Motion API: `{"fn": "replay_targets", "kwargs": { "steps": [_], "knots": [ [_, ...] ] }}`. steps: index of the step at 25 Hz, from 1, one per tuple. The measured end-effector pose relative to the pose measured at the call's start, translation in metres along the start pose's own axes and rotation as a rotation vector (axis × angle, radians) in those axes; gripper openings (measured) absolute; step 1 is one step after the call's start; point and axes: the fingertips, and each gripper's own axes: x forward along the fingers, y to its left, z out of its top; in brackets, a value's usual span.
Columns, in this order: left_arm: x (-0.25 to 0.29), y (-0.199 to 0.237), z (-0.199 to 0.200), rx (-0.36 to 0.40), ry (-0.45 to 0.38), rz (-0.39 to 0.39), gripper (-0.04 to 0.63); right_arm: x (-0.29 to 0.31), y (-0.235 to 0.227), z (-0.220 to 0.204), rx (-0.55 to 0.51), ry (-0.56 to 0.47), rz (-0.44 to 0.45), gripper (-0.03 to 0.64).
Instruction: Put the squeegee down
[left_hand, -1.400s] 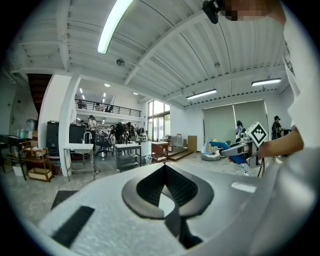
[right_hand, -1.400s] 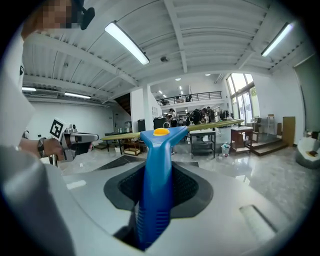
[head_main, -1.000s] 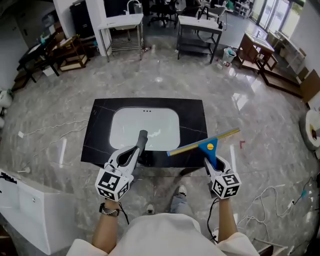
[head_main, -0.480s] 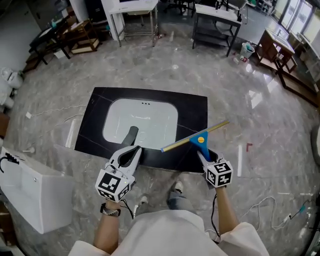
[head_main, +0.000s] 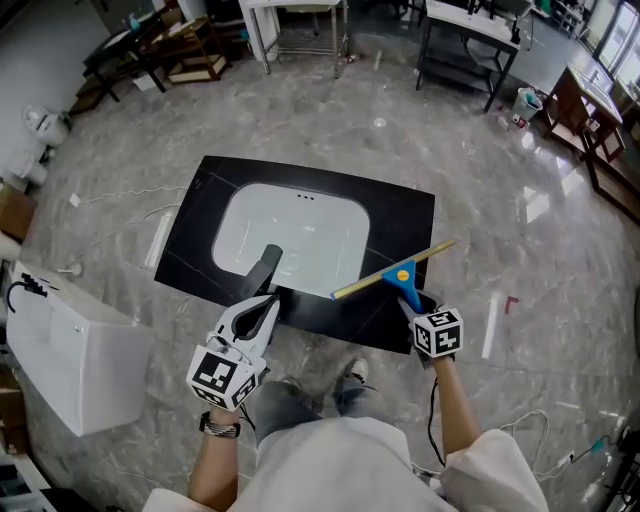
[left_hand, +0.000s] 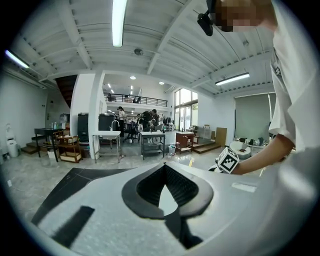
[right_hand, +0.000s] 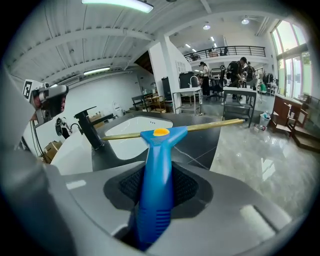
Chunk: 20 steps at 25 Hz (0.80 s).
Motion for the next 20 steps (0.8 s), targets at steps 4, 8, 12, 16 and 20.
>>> {"fn": "replay_targets", "kwargs": {
  "steps": [4, 8, 12, 16, 20],
  "knots": [
    [-0.001, 0.008, -0.005, -0.008, 0.014, 0.031, 0.006, 0.019, -0.003, -0.003, 0.02, 0.036, 0.016, 0.129],
    [0.0, 0.016, -0.005, -0.018, 0.017, 0.049, 0.006, 0.033, -0.003, -0.003, 0.042, 0.068, 0.017, 0.129],
    [0.005, 0.021, -0.011, -0.032, 0.025, 0.048, 0.006, 0.043, -0.001, -0.008, 0.054, 0.101, -0.006, 0.13],
    [0.015, 0.023, -0.01, -0.034, 0.028, 0.033, 0.006, 0.051, -0.003, -0.012, 0.063, 0.129, -0.013, 0.13],
    [0.019, 0.028, -0.014, -0.046, 0.039, 0.032, 0.006, 0.057, -0.005, -0.016, 0.07, 0.151, -0.027, 0.13]
  ]
}}
